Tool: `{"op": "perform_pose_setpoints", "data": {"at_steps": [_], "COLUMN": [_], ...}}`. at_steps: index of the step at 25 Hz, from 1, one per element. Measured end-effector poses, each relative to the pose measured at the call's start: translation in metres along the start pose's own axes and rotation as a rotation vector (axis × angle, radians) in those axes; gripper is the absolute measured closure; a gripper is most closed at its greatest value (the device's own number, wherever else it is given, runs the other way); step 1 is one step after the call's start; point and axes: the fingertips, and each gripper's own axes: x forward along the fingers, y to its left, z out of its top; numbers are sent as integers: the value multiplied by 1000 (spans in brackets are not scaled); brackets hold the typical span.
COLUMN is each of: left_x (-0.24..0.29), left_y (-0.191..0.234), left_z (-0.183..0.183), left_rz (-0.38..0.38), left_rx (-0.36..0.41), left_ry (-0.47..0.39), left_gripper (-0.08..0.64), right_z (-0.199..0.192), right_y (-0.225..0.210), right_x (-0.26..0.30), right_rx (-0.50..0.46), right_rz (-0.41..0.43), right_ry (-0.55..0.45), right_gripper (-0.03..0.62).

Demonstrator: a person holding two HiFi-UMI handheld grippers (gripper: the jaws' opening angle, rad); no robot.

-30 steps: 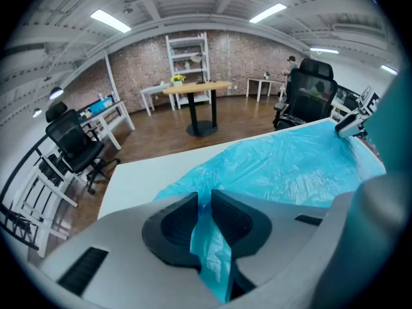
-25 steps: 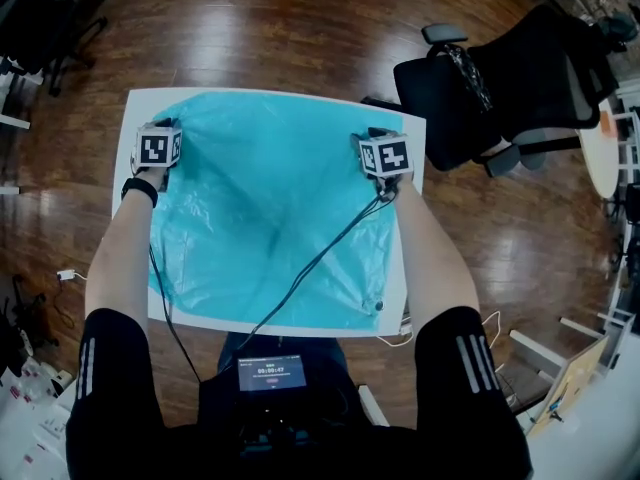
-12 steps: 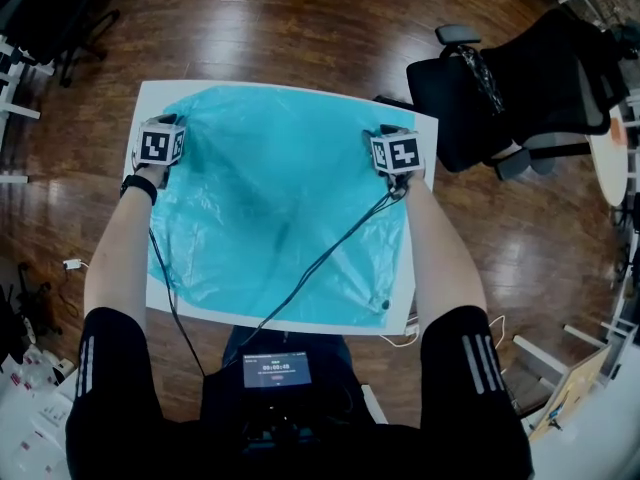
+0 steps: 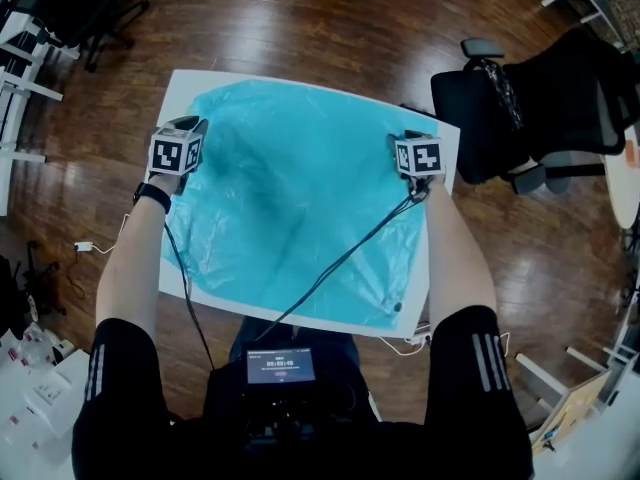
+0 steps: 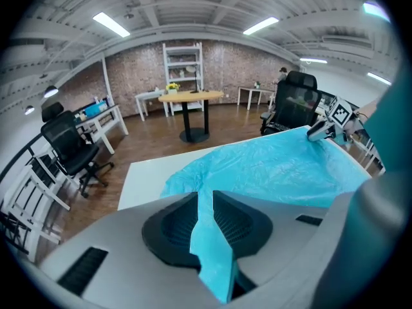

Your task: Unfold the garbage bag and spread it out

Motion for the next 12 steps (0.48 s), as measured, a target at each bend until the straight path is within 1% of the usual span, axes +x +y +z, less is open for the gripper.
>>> {"op": "perform_pose_setpoints", "data": {"at_steps": [3, 6, 12], "left_x": [-19, -43, -84], "left_y": [-4, -1, -7], "left_z": [-17, -43, -81], "left_rz": [-21, -17, -43], "left_rx": [13, -14, -15], "left_ry": [-34, -26, -27], "left_gripper": [480, 480, 480], "right_z": [0, 0, 7], "right_y": [-1, 1, 6], "right_x": [2, 3, -1], "right_rx": [-2, 0, 12], "right_rz": [-6, -8, -14], "right_ry": [-5, -8, -32], "right_gripper": [364, 364, 364]}}
